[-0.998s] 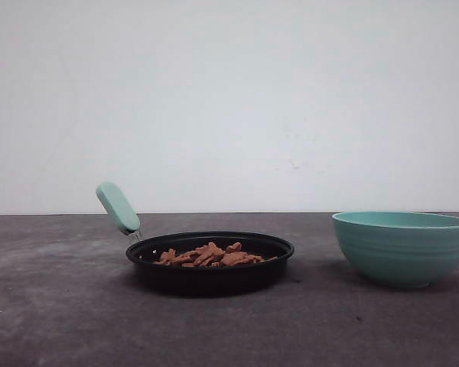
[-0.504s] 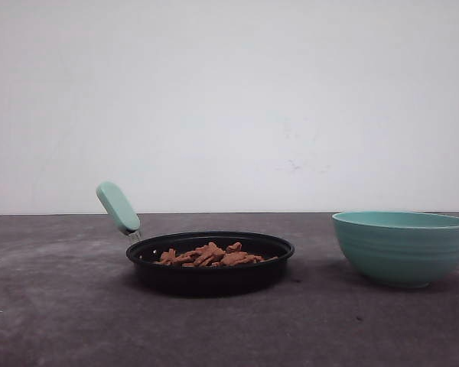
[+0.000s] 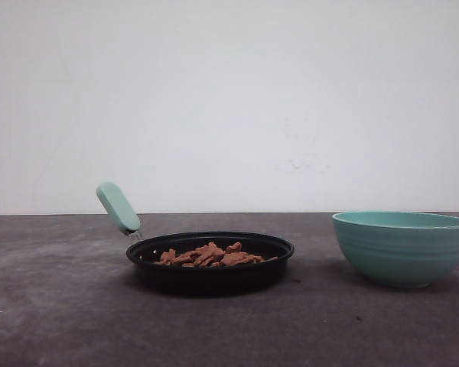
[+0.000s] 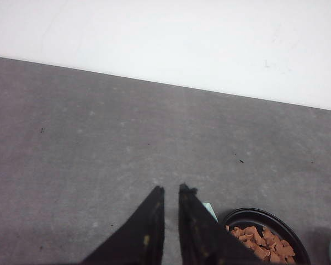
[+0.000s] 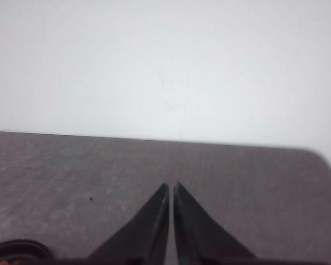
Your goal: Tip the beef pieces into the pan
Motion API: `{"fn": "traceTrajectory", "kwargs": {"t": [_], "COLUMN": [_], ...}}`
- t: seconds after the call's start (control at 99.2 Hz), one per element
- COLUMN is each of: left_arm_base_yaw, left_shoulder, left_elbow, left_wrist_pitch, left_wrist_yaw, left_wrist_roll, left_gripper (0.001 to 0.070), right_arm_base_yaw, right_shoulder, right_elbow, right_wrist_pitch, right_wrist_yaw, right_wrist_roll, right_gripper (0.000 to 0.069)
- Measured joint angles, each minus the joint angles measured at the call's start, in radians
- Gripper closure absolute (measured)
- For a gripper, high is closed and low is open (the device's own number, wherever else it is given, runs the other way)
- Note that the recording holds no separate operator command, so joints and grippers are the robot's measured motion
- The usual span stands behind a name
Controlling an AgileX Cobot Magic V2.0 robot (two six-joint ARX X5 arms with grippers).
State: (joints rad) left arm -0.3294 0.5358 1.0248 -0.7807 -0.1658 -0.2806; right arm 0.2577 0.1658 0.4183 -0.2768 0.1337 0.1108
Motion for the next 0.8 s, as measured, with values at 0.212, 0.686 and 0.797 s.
{"fn": "traceTrajectory", "kwargs": {"t": [0.212,0.686,0.797], "left_arm_base_yaw": [0.000,0.000,0.000], "left_shoulder": [0.000,0.000,0.000], "left_elbow": [0.000,0.000,0.000], "left_wrist_pitch": [0.000,0.000,0.000], "left_wrist_yaw": [0.000,0.000,0.000], "left_wrist_roll": [0.000,0.000,0.000], "left_gripper": [0.0688,0.0688,0.0688], "right_arm_base_yaw": [-0.095,-0.128,-0.127], "right_shoulder": [-0.166,-0.161,-0.161], "right_elbow": [-0.275,-0.399,-0.399], "right_wrist_pitch": [-0.034,0.102,0.103], "right_wrist_yaw": [-0.110,-0.244,-0.244], "right_wrist_roll": [0.066,0.099,0.096], "right_gripper": [0.0678,0.0678,0.0678]}}
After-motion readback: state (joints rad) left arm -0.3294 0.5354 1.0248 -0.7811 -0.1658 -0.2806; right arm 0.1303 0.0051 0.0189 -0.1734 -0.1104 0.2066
